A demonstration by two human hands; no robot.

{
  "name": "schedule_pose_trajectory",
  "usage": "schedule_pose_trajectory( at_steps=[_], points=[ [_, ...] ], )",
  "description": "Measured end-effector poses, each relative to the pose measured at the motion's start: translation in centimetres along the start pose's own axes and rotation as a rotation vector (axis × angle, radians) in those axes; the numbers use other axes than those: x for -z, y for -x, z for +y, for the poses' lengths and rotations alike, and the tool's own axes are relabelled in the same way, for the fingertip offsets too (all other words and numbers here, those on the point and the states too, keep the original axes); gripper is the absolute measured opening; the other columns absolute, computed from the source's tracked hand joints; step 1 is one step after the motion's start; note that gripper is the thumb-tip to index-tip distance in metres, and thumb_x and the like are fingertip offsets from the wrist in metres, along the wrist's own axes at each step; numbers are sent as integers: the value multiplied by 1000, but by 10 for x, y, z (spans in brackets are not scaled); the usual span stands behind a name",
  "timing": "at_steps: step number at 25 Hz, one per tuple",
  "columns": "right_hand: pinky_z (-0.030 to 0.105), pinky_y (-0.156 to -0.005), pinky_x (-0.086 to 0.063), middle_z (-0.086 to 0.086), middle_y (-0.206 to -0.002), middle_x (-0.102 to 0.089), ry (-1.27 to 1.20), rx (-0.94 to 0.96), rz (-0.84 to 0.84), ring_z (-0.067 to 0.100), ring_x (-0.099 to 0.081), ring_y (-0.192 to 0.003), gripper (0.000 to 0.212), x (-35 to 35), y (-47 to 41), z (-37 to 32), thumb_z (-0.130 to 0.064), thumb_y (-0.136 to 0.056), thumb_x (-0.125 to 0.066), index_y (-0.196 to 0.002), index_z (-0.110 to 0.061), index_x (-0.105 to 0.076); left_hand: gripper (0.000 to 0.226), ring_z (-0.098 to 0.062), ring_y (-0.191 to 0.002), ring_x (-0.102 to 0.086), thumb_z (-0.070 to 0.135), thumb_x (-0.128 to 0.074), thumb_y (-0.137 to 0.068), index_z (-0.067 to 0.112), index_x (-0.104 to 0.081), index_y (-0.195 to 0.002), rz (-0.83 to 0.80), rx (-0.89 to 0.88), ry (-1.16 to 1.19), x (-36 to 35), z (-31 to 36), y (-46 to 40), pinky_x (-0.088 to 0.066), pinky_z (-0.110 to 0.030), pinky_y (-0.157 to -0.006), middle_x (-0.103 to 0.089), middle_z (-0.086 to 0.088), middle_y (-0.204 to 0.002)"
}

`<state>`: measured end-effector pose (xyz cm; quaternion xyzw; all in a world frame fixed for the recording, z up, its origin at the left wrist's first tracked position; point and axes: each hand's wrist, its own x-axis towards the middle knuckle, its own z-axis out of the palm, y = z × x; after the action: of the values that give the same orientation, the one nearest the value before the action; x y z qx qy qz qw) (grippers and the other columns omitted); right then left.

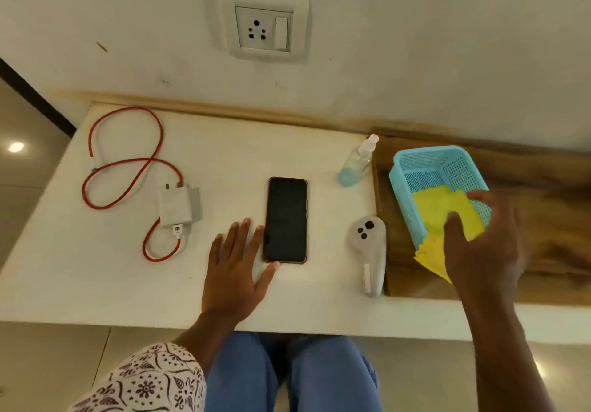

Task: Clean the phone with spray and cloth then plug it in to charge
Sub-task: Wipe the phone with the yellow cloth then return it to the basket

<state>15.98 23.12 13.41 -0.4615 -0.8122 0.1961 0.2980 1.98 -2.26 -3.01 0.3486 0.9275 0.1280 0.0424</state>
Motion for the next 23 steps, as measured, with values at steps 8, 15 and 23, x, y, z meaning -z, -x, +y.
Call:
schedule_pose_trajectory(
  at_steps=[8, 15, 23],
  points=[
    [51, -95, -39, 18, -136, -44, 188, -185, -200, 39, -39, -123, 59, 24, 28, 58, -33, -77, -69, -127, -14, -44, 70, -26, -143, -14, 58, -26, -90, 17, -25, -147, 7, -5, -1, 0, 0, 1, -13, -45, -115, -20, -8, -155],
    [61, -97, -35, 25, -139, -40, 370, 173, -286, 47, -28, -131, 73, 7, 41, 83, 1, -59, -82, -125, -2, -51, 72, -26, -143, -12, 60, -21, -90, 17, -23, -148, -8, -5, -9, -1, -1, 1, -7, -42, -116, -19, -8, -155],
    [29, -73, -41, 14, -100, -65, 225, 80, -53, 30, -57, -89, 37, 29, -1, 59, -36, -83, -53, -102, -6, -64, 71, -24, -143, -11, 59, -22, -91, 17, -24, -148, -7, -11, 1, 0, 0, 0, -7, -41, -116, -18, -8, -155]
  ],
)
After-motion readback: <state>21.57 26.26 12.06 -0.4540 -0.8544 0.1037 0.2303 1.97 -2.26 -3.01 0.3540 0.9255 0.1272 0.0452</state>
